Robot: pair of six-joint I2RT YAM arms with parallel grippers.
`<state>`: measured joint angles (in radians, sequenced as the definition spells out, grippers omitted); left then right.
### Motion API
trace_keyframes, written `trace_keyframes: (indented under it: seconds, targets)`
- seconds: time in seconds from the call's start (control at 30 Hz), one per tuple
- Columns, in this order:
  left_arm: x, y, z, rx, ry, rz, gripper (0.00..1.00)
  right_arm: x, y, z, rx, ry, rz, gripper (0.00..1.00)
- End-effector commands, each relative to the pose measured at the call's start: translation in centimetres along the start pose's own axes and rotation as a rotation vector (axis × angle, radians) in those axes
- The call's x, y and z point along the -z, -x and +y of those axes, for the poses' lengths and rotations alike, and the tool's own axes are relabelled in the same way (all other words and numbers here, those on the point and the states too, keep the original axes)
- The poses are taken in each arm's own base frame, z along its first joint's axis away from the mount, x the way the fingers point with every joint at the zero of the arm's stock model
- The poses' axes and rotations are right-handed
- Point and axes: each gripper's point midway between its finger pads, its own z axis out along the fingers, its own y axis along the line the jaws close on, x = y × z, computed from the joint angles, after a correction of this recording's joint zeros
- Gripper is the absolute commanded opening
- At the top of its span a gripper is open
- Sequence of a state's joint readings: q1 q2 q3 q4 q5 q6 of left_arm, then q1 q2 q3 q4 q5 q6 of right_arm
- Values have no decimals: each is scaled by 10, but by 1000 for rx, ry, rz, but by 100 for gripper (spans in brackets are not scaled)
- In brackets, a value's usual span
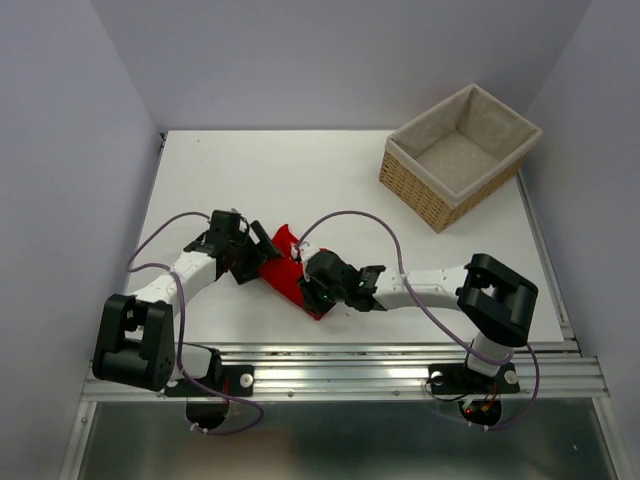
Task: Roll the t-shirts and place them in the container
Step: Roll the T-shirt to the center of the board.
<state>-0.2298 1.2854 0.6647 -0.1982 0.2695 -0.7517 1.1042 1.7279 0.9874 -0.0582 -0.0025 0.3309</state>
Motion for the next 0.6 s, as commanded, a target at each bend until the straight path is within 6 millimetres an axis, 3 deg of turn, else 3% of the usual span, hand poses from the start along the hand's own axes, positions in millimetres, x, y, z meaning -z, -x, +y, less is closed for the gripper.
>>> trace_keyframes:
  seconds: [0.0,0.17,0.4,0.57]
  targets:
    - [-13,1,-3,0,-26,-5,91,11,4,9,-42,67,-5,1]
    - [-17,-5,6,9,-2,7,90,12,7,4,-68,70,-9,1]
    - [-13,-7,8,32,-9,-6,99,14,13,-3,-116,78,-21,1]
    - [-9,-16,17,54,-9,-17,99,17,17,-3,-161,103,-35,1]
